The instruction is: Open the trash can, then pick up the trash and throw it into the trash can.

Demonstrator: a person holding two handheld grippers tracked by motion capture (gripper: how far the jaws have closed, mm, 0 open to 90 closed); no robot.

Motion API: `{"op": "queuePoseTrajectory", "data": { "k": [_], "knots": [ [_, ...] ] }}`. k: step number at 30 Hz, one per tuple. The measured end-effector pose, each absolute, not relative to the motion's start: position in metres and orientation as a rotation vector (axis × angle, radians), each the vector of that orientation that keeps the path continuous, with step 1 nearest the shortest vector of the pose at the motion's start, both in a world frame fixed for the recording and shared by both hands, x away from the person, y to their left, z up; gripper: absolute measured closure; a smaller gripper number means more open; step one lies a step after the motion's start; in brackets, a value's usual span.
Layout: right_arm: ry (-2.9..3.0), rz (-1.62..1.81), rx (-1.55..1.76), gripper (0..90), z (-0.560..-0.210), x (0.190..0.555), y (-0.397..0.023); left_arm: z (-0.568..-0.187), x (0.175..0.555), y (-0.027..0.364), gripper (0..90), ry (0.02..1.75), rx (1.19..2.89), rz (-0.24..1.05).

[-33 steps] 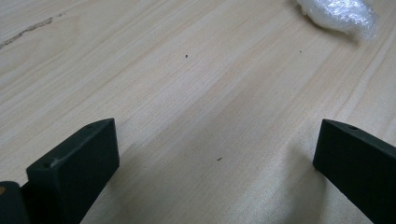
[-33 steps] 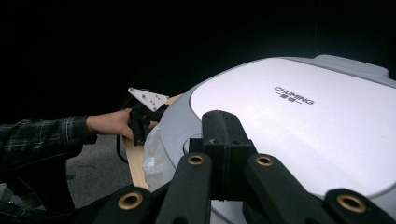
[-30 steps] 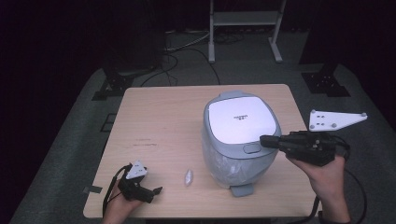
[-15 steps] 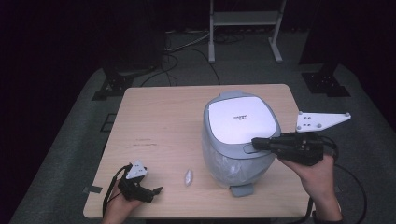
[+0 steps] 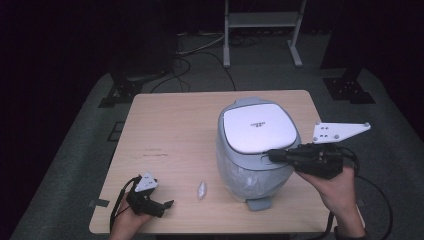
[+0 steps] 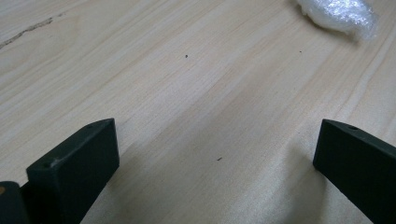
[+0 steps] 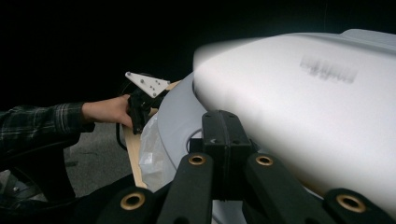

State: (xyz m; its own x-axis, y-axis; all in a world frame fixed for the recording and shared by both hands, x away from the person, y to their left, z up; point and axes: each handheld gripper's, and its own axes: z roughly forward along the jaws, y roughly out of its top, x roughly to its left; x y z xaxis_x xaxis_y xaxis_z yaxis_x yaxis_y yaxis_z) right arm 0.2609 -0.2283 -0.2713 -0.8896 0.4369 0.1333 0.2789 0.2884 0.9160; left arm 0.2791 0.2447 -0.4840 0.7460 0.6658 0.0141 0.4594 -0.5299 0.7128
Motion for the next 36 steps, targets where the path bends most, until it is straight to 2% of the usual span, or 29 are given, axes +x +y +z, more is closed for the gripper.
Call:
{"op": "queuePoseTrajectory", "data": {
  "k": [18,36],
  "knots": [
    [2.354,1.679,0.668,90.0,-0.267,0.258,-0.237,-0.484,0.279,0.244,0.0,0.837,2.227,0.37],
    [2.238,1.682,0.759,90.0,-0.261,0.252,-0.276,-0.484,0.279,0.244,0.0,0.836,2.227,0.368]
  ]
}}
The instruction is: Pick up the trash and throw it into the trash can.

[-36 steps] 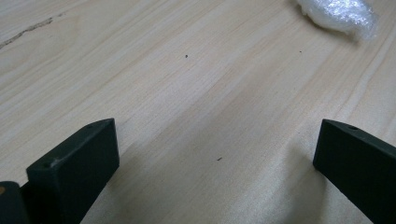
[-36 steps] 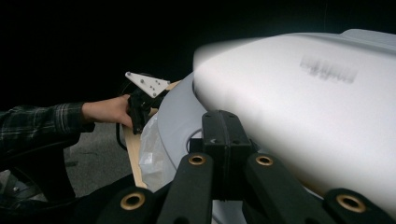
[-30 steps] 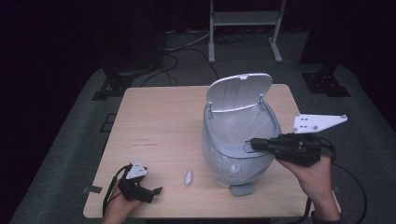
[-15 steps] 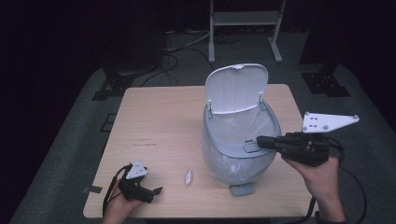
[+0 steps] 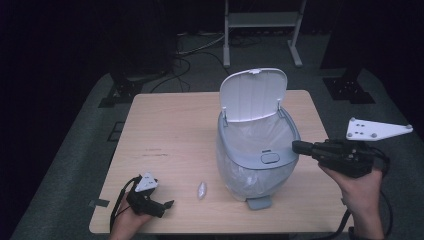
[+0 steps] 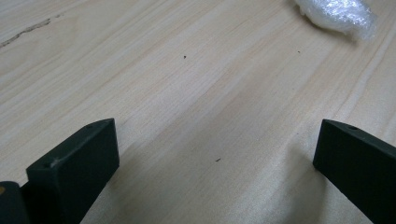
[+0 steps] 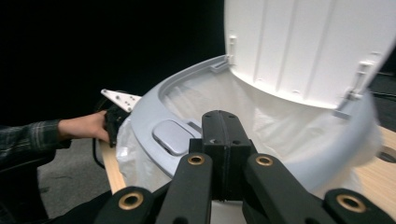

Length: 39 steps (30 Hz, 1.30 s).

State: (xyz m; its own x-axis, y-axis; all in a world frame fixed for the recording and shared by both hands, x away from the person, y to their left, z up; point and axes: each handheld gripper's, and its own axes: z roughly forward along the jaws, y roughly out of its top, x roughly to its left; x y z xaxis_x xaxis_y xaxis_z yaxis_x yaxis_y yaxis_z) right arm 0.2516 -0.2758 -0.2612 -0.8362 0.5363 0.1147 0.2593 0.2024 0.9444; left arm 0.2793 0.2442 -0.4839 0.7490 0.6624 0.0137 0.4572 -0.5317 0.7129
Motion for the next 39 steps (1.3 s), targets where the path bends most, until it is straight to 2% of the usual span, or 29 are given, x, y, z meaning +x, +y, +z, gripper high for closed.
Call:
{"op": "queuePoseTrajectory", "data": {
  "k": [7,16,21,30,38,39],
  "knots": [
    [2.191,1.648,0.802,89.6,-0.265,0.247,-0.293,-0.484,0.279,0.244,0.0,0.836,2.227,0.368],
    [2.158,1.624,0.864,81.7,-0.272,0.244,-0.31,-0.484,0.279,0.244,0.0,0.836,2.227,0.369],
    [2.143,1.577,0.913,70.7,-0.278,0.244,-0.317,-0.484,0.279,0.244,0.0,0.836,2.227,0.368],
    [2.113,1.473,1.014,37.9,-0.302,0.247,-0.325,-0.484,0.279,0.244,0.0,0.836,2.227,0.368],
    [2.069,1.385,1.096,13.5,-0.322,0.251,-0.327,-0.484,0.279,0.244,0.0,0.836,2.228,0.368],
    [2.068,1.368,1.104,12.9,-0.326,0.252,-0.327,-0.484,0.279,0.244,0.0,0.836,2.229,0.367]
  ]
}}
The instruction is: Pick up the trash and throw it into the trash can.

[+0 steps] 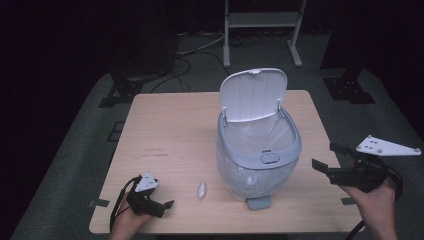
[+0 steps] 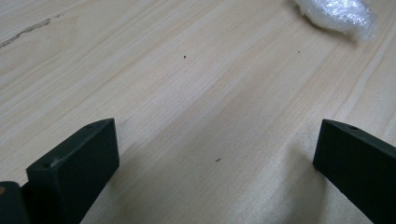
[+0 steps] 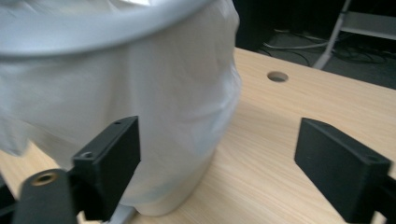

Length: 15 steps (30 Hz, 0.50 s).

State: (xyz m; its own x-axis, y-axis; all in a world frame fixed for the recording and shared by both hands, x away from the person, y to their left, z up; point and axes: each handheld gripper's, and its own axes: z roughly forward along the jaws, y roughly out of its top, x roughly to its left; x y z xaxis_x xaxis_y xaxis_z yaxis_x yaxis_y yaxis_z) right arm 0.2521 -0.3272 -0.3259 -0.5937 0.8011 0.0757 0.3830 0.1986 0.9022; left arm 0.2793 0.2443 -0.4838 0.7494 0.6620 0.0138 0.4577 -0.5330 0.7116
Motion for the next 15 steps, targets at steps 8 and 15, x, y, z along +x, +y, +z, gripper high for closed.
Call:
{"op": "queuePoseTrajectory", "data": {
  "k": [8,15],
  "knots": [
    [2.048,1.267,1.171,0.6,-0.353,0.252,-0.328,-0.484,0.279,0.244,0.0,0.836,2.228,0.367],
    [2.04,1.246,1.202,0.0,-0.382,0.251,-0.333,-0.484,0.279,0.244,0.0,0.836,2.229,0.367]
  ]
}}
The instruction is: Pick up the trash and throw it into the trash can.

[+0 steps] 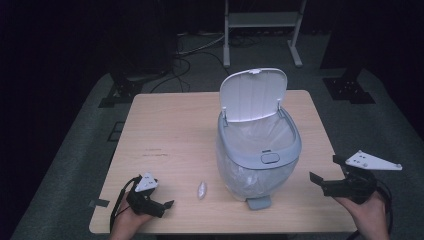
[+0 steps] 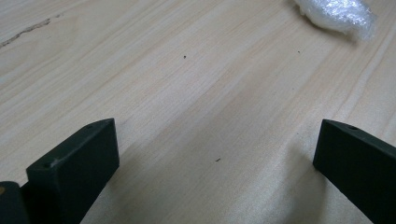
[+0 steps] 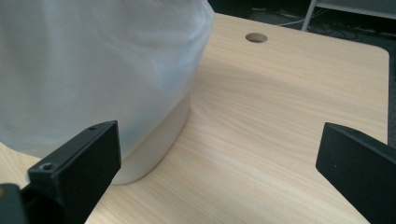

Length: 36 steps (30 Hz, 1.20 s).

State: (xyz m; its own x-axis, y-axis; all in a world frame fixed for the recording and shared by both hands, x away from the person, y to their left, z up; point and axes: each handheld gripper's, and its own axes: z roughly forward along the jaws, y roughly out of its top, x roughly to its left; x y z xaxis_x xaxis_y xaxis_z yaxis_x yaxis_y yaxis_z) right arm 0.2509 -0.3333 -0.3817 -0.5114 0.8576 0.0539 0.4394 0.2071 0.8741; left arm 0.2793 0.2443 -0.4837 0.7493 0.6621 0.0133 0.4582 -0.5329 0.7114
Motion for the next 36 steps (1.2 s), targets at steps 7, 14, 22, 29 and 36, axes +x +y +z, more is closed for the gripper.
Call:
{"op": "queuePoseTrajectory", "data": {
  "k": [7,14,22,29,36],
  "knots": [
    [1.999,1.257,1.222,0.0,-0.409,0.251,-0.34,-0.484,0.279,0.244,0.0,0.837,2.227,0.368],
    [2.027,1.169,1.209,0.0,-0.43,0.256,-0.337,-0.484,0.279,0.244,0.0,0.836,2.228,0.367],
    [2.083,1.111,1.231,0.0,-0.453,0.262,-0.337,-0.484,0.279,0.244,0.0,0.836,2.227,0.367],
    [2.14,1.044,1.251,0.0,-0.47,0.268,-0.337,-0.482,0.279,0.245,0.0,0.853,2.211,0.365],
    [2.168,0.997,1.283,0.0,-0.483,0.273,-0.336,-0.477,0.275,0.242,0.0,0.858,2.196,0.374]
  ]
}}
